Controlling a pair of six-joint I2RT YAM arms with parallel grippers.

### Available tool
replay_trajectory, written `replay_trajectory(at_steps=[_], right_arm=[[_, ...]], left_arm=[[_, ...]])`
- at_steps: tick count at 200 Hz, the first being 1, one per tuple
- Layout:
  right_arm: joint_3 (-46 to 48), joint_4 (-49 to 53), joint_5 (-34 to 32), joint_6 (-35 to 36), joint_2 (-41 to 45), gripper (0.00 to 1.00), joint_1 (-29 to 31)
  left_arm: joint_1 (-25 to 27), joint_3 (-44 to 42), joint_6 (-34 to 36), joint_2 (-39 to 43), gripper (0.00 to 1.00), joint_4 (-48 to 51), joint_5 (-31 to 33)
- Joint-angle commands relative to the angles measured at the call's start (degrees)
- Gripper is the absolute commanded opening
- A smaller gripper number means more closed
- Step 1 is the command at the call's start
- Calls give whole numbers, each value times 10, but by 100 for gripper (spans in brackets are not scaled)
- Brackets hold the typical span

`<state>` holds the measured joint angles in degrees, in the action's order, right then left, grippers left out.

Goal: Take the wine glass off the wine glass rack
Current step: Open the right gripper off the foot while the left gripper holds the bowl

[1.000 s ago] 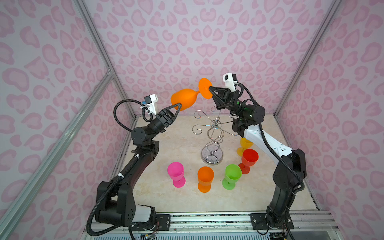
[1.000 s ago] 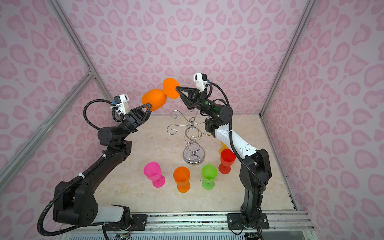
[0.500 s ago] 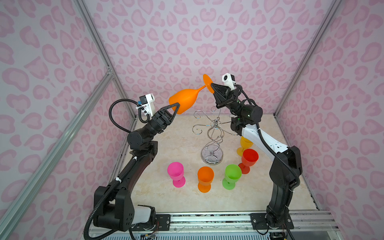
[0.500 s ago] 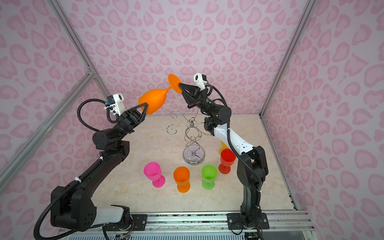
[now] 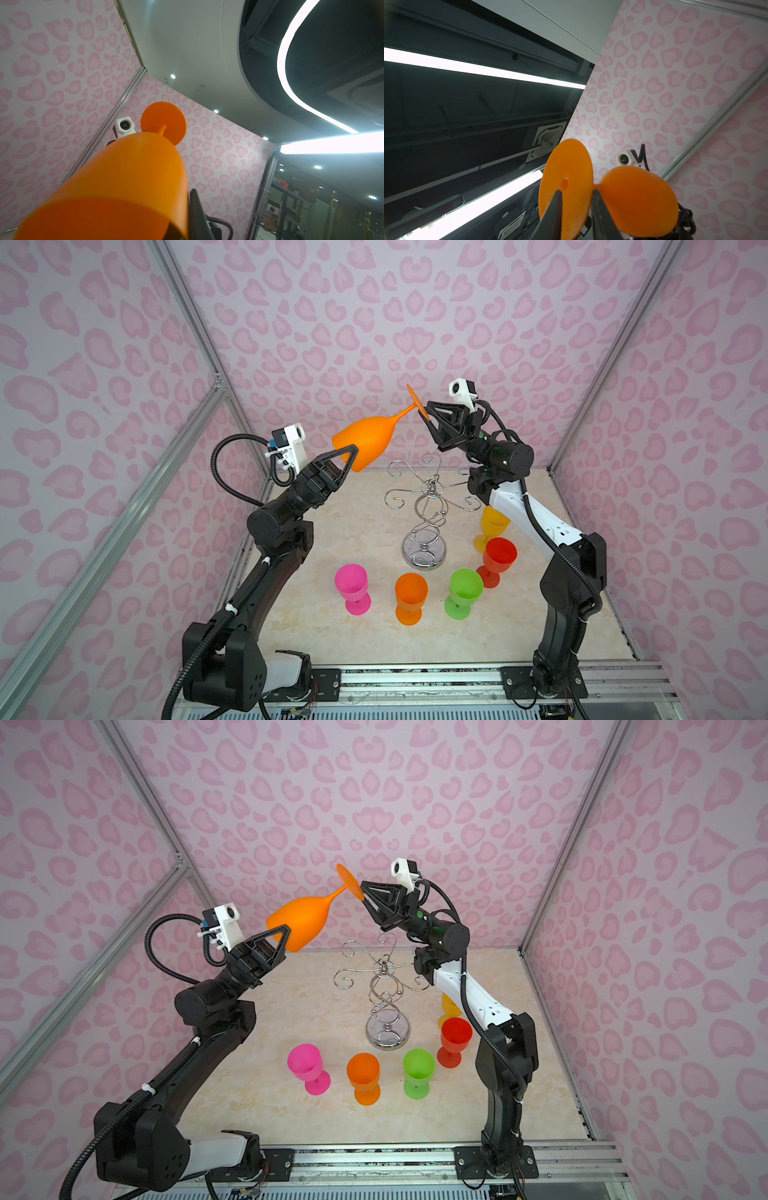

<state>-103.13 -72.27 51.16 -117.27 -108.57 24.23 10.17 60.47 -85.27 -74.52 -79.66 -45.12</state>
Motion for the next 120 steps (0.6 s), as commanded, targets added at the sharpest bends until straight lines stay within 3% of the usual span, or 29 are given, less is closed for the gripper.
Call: replay_trajectory(at_steps=[1, 36, 68, 95, 120], right_arm=[[-2, 2, 3, 52, 24, 28, -19], [37, 84, 25, 146, 81, 31, -57], [85, 206, 39, 267, 151, 32, -97], [106, 437, 33, 467, 219, 33, -122], [95, 704, -33, 684, 276, 33, -137]], left_arm=[[-2, 11, 27, 21, 3, 25, -10], [-2, 31, 82, 53, 3, 114, -28], [-2, 72, 252, 102, 3, 407, -21], [-2, 148, 431, 127, 3, 727, 53], [-2, 225, 522, 121, 3, 938, 156]])
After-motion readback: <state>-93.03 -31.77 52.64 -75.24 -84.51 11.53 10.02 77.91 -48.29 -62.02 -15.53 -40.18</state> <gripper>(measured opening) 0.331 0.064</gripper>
